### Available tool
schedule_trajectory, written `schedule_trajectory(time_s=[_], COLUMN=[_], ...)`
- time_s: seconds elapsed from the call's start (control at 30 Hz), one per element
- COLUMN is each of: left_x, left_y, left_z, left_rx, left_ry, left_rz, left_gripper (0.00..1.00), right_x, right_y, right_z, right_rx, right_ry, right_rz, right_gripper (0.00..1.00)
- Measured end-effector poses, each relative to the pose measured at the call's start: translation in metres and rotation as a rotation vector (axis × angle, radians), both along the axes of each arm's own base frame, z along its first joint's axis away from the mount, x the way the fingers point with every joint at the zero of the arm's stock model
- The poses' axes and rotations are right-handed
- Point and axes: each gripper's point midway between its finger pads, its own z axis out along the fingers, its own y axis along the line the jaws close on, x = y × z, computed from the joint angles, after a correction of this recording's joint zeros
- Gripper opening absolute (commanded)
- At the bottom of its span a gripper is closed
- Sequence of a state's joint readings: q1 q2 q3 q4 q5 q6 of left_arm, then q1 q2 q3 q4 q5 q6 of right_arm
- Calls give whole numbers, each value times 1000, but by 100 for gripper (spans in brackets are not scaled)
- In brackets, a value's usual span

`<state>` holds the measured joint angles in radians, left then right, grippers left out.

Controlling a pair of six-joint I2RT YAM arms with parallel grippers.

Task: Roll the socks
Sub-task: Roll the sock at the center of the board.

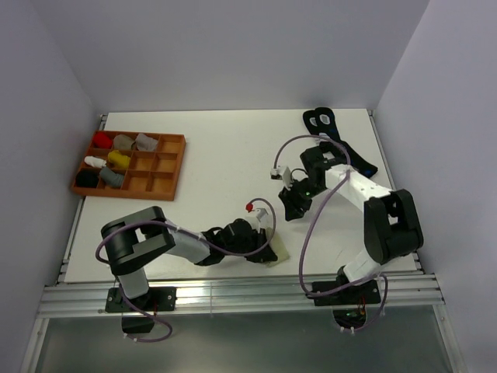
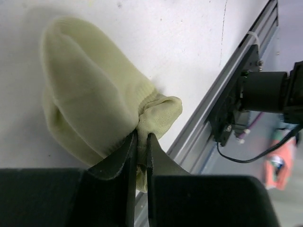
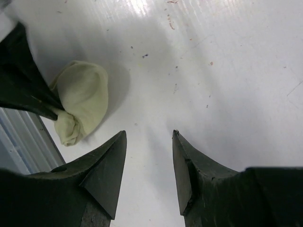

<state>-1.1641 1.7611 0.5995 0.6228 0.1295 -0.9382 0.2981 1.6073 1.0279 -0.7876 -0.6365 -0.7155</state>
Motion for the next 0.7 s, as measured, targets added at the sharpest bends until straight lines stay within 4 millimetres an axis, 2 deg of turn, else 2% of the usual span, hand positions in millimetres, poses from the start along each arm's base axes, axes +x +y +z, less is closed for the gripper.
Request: schedule_trajectory(time_s=[0.2, 0.33, 0.47, 0.7], left_x=[6, 8, 10, 11], left_y=[8, 16, 20, 23], left_z=[-1, -3, -4, -5], left_rx=[-15, -8, 7, 44], left_ry=[202, 350, 487, 631], left_rz=[-25, -47, -72, -94], left_gripper=[0, 0, 0, 0], right_x=[-19, -36, -62, -104], right_y=[-9, -11, -4, 21], right_z=[9, 7, 3, 11], right_rx=[14, 8, 7, 70], right_ry=[-92, -154, -230, -370], right_rz=[35, 112, 235, 459], right_gripper=[49, 49, 49, 50])
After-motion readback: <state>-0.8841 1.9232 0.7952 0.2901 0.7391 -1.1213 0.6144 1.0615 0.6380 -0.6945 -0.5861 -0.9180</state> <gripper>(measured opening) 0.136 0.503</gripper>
